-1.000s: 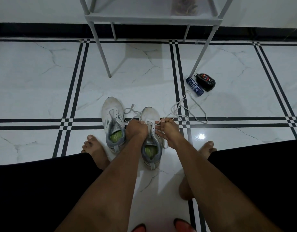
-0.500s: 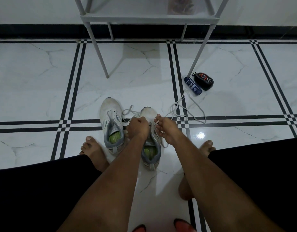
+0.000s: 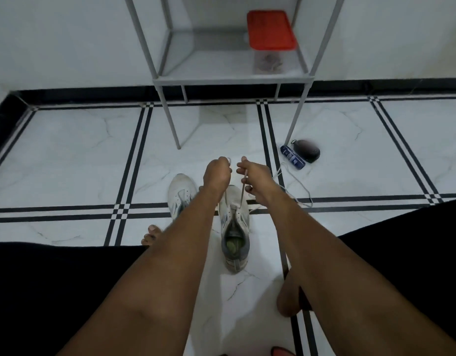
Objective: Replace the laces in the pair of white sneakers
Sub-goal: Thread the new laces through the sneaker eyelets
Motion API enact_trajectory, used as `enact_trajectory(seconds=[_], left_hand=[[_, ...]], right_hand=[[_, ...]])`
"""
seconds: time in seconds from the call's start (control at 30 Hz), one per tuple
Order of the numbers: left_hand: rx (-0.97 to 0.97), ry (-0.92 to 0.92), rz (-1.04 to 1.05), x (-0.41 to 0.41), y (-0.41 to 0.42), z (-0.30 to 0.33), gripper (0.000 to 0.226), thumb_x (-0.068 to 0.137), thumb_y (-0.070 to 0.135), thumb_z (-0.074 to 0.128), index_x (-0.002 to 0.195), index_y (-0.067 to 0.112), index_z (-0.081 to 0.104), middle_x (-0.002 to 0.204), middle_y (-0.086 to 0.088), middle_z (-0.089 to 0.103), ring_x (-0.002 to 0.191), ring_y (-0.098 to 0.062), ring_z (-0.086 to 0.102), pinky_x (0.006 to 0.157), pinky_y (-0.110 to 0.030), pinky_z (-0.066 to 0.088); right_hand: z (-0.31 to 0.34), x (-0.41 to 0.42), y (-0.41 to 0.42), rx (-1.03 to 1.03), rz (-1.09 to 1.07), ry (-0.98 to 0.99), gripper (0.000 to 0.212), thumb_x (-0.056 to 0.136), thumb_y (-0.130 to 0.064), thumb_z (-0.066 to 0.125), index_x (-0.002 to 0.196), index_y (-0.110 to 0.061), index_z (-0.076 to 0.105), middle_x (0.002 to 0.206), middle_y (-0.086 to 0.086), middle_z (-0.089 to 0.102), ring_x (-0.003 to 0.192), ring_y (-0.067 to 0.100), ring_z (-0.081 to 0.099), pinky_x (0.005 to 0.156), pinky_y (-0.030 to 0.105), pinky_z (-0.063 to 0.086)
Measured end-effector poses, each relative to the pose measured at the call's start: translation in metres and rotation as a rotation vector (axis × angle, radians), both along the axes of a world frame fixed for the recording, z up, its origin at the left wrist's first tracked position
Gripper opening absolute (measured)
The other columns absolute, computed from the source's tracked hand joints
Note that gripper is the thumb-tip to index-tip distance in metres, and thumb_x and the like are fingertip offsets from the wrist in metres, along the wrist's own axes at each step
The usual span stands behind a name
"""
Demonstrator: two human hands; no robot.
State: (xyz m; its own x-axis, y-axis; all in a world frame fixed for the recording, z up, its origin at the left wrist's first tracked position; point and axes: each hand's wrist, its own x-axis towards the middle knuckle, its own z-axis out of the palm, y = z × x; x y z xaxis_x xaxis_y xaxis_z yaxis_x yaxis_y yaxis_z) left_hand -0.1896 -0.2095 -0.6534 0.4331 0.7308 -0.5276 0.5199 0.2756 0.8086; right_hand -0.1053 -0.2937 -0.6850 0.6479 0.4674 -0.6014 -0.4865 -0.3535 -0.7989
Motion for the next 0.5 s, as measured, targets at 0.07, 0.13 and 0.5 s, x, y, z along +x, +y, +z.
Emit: enact_trajectory(seconds=[0.07, 0.13, 0.5], left_hand=[[0.008, -0.025, -0.069, 0.002, 0.0, 0.032, 0.028, 0.1, 0.023, 0.04, 0.094, 0.01, 0.064, 0.088, -0.002, 0.067, 0.078, -0.02, 0.053, 0.074, -0.036, 0.041], [0.019, -0.053, -0.116, -0.001, -0.001, 0.065, 0.029, 0.103, 0.022, 0.037, 0.103, 0.008, 0.063, 0.091, -0.002, 0.067, 0.079, -0.018, 0.051, 0.069, -0.032, 0.038], [0.256, -0.141, -0.227, -0.005, 0.006, 0.22, 0.028, 0.1, 0.012, 0.042, 0.082, 0.014, 0.063, 0.087, -0.004, 0.066, 0.079, -0.021, 0.054, 0.061, -0.03, 0.034]], right_hand=[[0.029, 0.006, 0.004, 0.0, 0.019, -0.044, 0.032, 0.105, -0.046, 0.057, 0.108, -0.02, 0.076, 0.106, -0.005, 0.078, 0.08, 0.015, 0.06, 0.07, 0.032, 0.043], [0.064, 0.007, 0.002, 0.013, 0.039, -0.1, 0.031, 0.108, -0.042, 0.053, 0.106, -0.019, 0.074, 0.103, -0.005, 0.077, 0.079, 0.016, 0.06, 0.07, 0.032, 0.043], [0.223, 0.024, 0.004, -0.012, 0.287, -0.409, 0.022, 0.107, -0.019, 0.049, 0.103, -0.012, 0.069, 0.092, 0.004, 0.072, 0.068, 0.015, 0.062, 0.059, 0.029, 0.043]])
